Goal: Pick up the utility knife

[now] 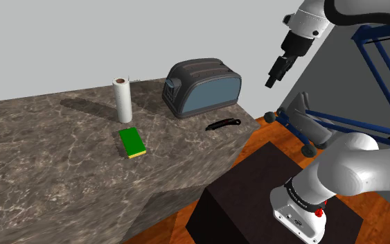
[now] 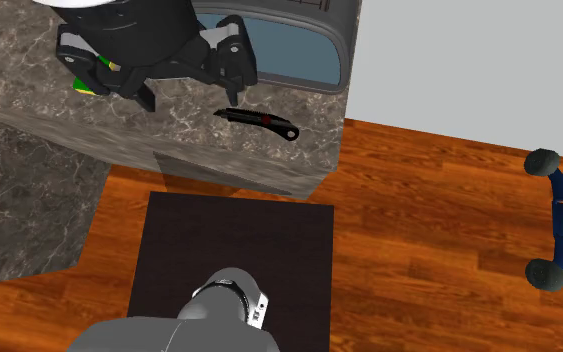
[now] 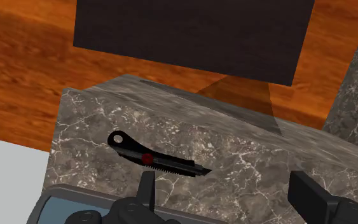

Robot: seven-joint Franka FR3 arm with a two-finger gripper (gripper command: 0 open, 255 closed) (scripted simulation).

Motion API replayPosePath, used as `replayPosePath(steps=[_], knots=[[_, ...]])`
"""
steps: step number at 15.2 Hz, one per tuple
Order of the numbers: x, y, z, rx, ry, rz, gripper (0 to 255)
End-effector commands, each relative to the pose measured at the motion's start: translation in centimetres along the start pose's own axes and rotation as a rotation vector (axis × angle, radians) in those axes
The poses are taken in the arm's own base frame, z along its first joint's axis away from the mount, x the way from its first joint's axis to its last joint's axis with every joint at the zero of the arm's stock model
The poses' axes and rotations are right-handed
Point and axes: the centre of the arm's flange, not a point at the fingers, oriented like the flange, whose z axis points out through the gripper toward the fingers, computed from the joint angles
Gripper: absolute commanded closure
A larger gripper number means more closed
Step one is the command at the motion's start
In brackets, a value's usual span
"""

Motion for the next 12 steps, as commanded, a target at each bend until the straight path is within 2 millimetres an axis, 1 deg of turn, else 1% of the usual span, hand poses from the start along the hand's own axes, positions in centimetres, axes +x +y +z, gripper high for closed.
replayPosePath(steps=[1,6,12], knots=[[0.0,0.0,0.0,0.0,0.0,0.0,0],[1.8,2.4,5.9,-0.004,-0.003,-0.215,0],[4.5,4.7,12.9,-0.008,-0.007,-0.472,0]])
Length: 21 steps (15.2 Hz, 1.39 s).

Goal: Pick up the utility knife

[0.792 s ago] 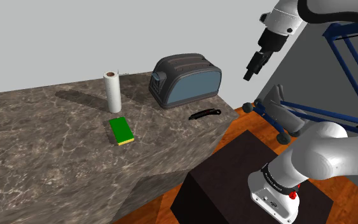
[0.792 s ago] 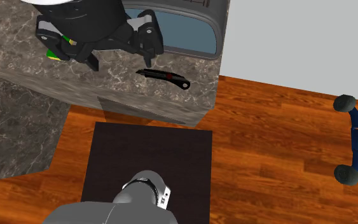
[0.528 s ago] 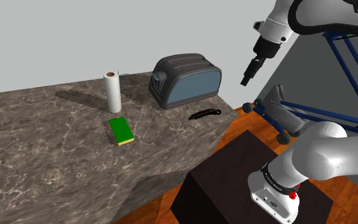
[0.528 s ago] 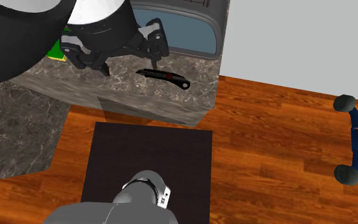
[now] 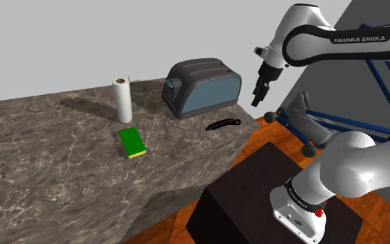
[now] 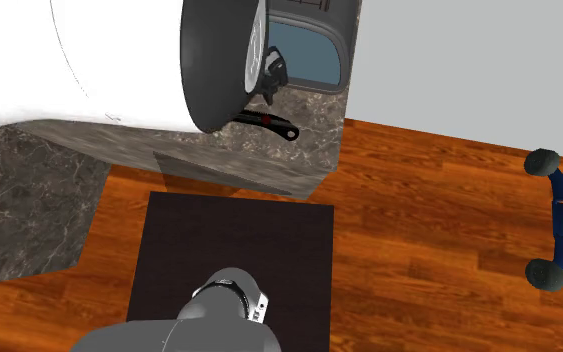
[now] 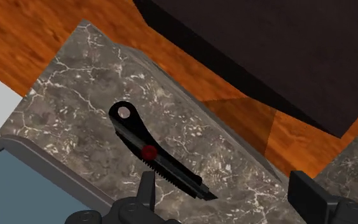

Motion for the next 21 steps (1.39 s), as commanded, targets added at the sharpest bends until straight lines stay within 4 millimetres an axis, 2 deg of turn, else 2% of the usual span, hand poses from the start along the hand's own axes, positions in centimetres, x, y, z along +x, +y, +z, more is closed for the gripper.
replayPosePath(steps=[1,8,14,21], knots=[[0.7,0.9,2.3,-0.003,0.0,-0.093,0],[3.6,3.9,10.5,-0.009,-0.005,-0.393,0],[6.7,5.7,17.6,-0.014,-0.009,-0.651,0],[7.1,5.9,21.6,-0.015,-0.009,-0.682,0]])
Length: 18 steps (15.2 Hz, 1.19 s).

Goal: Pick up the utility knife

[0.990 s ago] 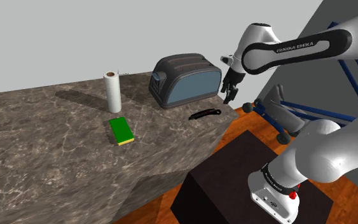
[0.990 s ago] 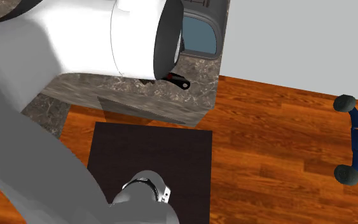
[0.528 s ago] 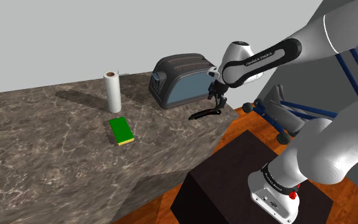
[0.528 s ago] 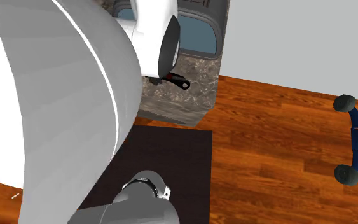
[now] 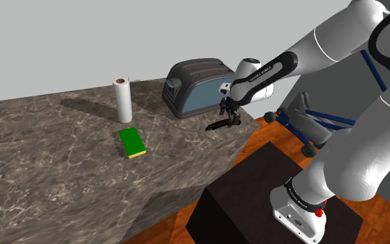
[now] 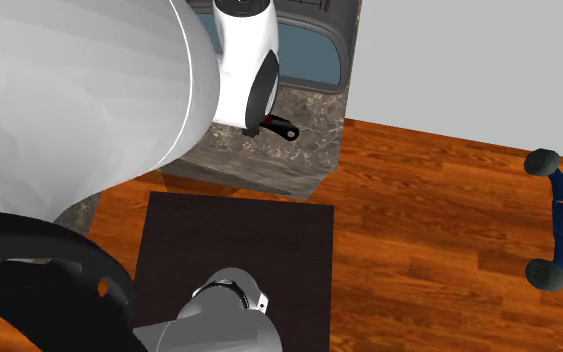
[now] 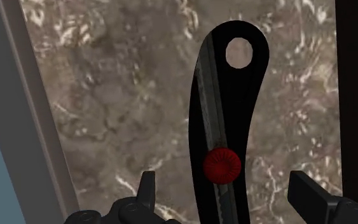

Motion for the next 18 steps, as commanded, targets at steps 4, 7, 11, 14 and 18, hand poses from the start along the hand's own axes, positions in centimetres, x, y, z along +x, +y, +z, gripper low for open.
replayPosePath(steps=[4,7,11,14,18], knots=[[0.0,-0.1,1.4,-0.001,0.0,-0.001,255],[0.0,0.0,1.4,-0.001,0.0,-0.001,255],[0.0,0.0,1.4,-0.001,0.0,-0.001,255],[-0.1,0.0,0.8,-0.001,0.0,-0.001,255],[0.0,0.0,-1.3,-0.001,0.0,-0.001,255]])
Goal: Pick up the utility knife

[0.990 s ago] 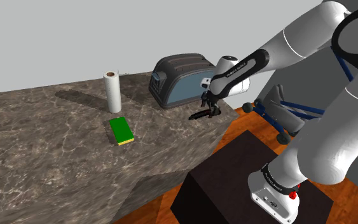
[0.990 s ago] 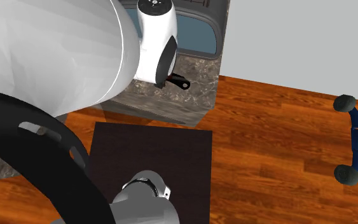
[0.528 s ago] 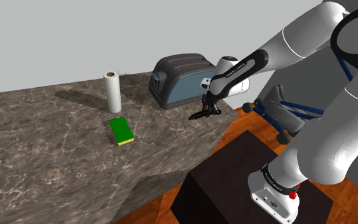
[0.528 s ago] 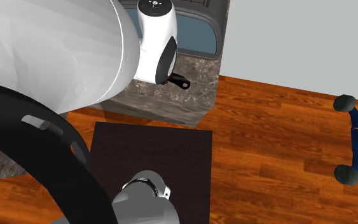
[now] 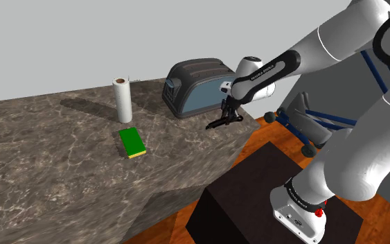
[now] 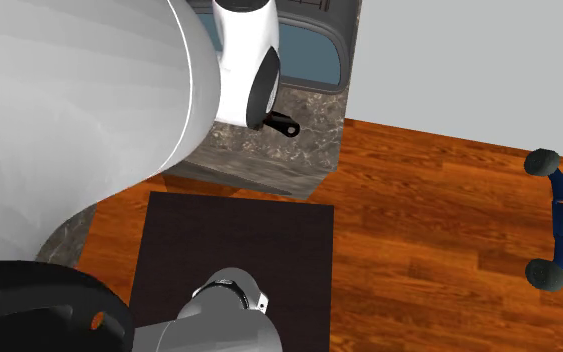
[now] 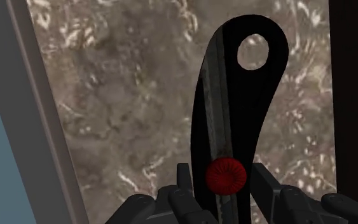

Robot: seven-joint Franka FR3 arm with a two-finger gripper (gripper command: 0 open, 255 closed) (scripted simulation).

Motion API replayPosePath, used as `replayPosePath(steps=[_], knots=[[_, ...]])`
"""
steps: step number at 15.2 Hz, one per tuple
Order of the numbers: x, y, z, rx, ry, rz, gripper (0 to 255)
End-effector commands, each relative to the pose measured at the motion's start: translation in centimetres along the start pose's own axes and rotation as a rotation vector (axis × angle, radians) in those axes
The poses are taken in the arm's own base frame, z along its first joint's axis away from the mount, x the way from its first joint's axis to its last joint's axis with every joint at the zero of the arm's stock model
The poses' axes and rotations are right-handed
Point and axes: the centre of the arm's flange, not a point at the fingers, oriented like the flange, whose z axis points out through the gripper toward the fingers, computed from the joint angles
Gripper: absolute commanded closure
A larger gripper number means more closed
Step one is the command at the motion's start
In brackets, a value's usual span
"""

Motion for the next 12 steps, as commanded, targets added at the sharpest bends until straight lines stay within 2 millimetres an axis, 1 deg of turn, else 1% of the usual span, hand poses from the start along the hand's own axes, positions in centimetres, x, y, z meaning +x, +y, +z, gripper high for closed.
replayPosePath(steps=[1,10,12], knots=[[0.0,0.0,-1.1,0.0,0.0,0.0,255],[0.1,0.0,-5.8,0.0,0.0,0.0,255],[0.1,0.0,-5.9,0.0,0.0,0.0,255]])
